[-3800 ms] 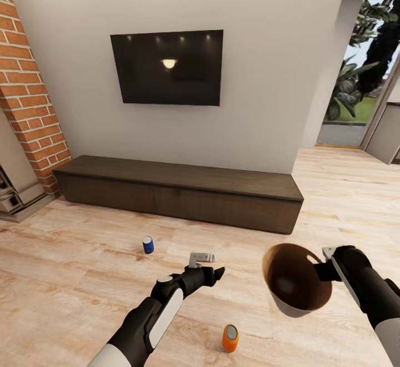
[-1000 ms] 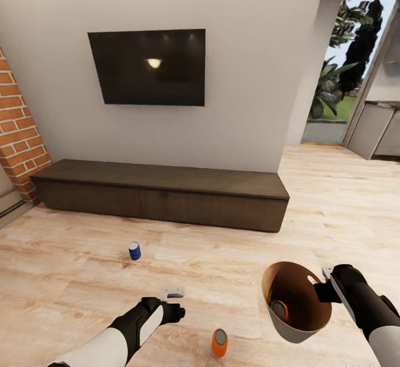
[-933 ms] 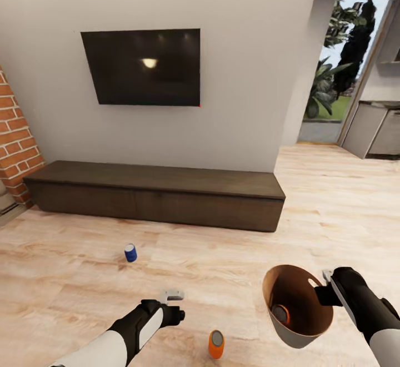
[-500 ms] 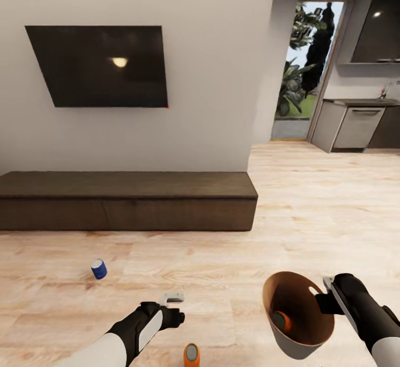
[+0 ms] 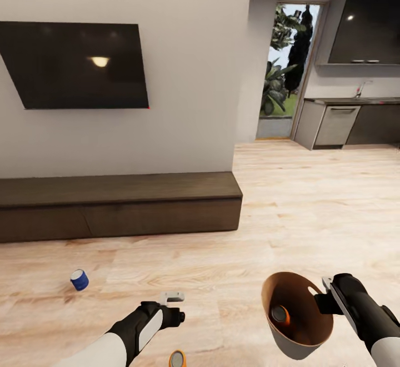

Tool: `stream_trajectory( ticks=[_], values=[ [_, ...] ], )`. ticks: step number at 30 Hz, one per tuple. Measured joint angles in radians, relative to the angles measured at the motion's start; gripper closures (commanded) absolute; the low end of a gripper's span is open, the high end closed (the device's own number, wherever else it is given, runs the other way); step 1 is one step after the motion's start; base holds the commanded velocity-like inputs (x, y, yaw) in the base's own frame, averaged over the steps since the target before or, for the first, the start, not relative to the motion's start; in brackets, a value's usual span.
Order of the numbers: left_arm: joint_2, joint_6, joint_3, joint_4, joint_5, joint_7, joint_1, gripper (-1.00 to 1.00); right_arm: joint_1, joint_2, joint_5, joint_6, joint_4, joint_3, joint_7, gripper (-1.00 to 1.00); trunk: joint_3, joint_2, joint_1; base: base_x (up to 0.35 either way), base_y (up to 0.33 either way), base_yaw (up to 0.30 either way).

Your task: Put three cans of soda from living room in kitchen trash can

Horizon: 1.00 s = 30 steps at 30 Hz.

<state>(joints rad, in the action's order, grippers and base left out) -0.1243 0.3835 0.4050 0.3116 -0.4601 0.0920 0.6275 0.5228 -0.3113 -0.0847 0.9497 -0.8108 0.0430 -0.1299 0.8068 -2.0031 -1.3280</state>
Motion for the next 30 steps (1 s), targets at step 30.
stream_trajectory(
  ticks=[30],
  values=[
    [-0.002, 0.0, -0.003, -0.002, -0.001, 0.002, -0.002, -1.0, 0.0, 0.001, -0.017, 0.025, 0.0, -0.002, 0.001, 1.0, 0.0, 0.0, 0.0, 0.034, -0.122, -0.074]
  ],
)
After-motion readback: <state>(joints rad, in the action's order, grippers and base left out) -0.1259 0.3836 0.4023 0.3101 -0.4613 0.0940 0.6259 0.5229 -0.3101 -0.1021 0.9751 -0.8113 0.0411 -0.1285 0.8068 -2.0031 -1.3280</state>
